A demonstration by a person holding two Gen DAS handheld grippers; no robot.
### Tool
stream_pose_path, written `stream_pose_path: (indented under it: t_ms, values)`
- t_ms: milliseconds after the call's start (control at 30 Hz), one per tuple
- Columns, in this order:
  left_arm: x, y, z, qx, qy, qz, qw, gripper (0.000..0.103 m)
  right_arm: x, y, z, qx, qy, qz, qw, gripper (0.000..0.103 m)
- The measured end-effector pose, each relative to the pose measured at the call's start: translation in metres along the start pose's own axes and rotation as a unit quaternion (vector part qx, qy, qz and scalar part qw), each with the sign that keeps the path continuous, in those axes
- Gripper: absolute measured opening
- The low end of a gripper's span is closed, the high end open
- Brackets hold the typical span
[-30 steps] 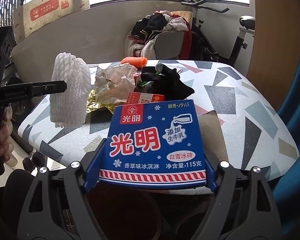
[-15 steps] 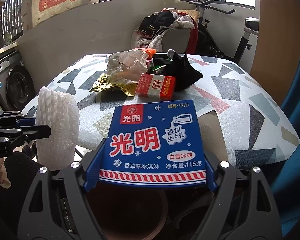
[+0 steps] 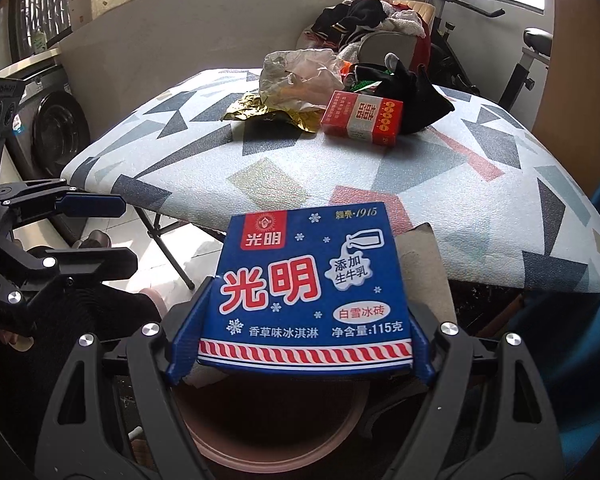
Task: Collect trash
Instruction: 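Lower the foam net and blue box into the brown bin and open both grippers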
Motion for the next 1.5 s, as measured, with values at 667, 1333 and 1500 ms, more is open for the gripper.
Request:
stream_pose_path:
  t_ms: [667,1333,1500]
  values:
    - [0.046,-0.014,-0.015,-0.042,0.087,-0.019,0.9951,0.094,0.026,-0.028,0.06,0.115,0.04,-0.023,0.992,0.081]
    - [0.049,-0.015,-0.009,-0.034,0.095,-0.027,0.9945,0.094,0.018,-0.029,0.061,0.121,0.025,-0.013,0.992,0.095]
    - [0.053,-0.015,-0.009,-0.035,0.097,-0.037,0.994,0.094,0.015,-0.027,0.058,0.11,0.019,-0.007,0.994,0.097]
Point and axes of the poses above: each gripper's, at about its wrist camera, not at the fingertips, and z roughly the way its jaws point, x to its left, y to its top, the point moved 5 cm from there along z, roughly the way its jaws point, and after that the axes turned 9 degrees about -z, right-handed, at the moved point
